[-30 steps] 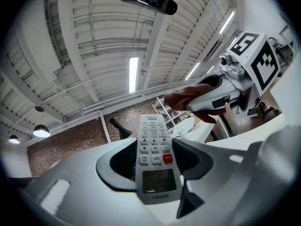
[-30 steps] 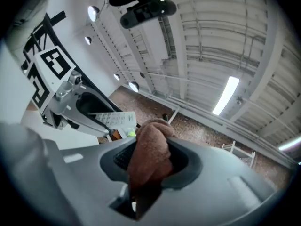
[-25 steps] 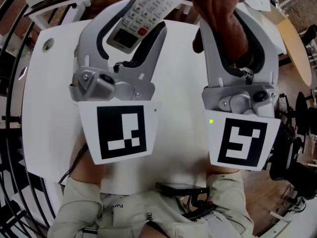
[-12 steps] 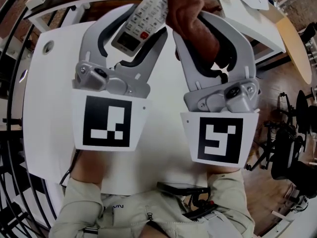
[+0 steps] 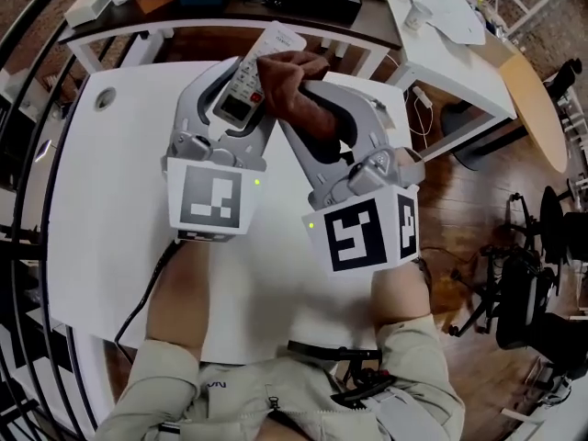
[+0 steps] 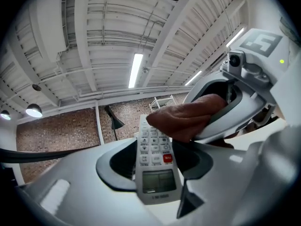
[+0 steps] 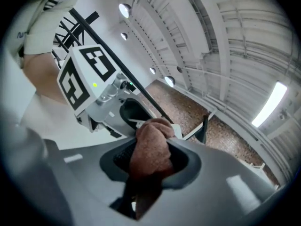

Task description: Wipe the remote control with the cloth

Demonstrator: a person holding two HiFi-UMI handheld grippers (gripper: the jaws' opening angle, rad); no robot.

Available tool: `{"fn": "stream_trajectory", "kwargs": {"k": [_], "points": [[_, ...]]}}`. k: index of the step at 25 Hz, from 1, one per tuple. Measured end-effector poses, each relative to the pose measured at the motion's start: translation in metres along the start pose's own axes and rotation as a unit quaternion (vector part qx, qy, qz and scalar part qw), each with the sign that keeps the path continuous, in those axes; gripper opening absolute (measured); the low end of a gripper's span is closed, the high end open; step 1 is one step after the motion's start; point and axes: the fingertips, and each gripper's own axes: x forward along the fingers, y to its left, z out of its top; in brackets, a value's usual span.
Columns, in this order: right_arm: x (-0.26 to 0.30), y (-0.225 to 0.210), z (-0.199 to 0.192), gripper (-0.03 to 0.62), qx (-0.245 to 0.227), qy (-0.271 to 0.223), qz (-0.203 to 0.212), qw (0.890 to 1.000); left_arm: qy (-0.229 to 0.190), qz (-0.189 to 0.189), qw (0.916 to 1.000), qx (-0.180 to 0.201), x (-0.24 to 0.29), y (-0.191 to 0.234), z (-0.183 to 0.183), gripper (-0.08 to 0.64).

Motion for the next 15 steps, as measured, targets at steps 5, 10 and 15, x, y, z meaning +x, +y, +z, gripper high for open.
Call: {"fn": "stream_trajectory", "kwargs": {"k": [5, 10, 15], "points": [[0.004, 0.016, 0.001, 0.123, -0.002, -0.004, 0.054, 0.999, 0.026, -0.003, 0.9982, 0.054, 0.0, 0.002, -0.001, 0.242], [-0.002, 0.026, 0.004, 0.123, -0.002, -0.015, 0.104, 0.994, 0.036, -0.015, 0.9981, 0.048, 0.003, -0.006, -0.011, 0.242], [-0.008, 0.011, 0.01, 0.124, 0.005, -0.029, 0.08, 0.996, 0.029, -0.027, 0.9965, 0.074, 0.003, -0.01, -0.013, 0.242]]}}
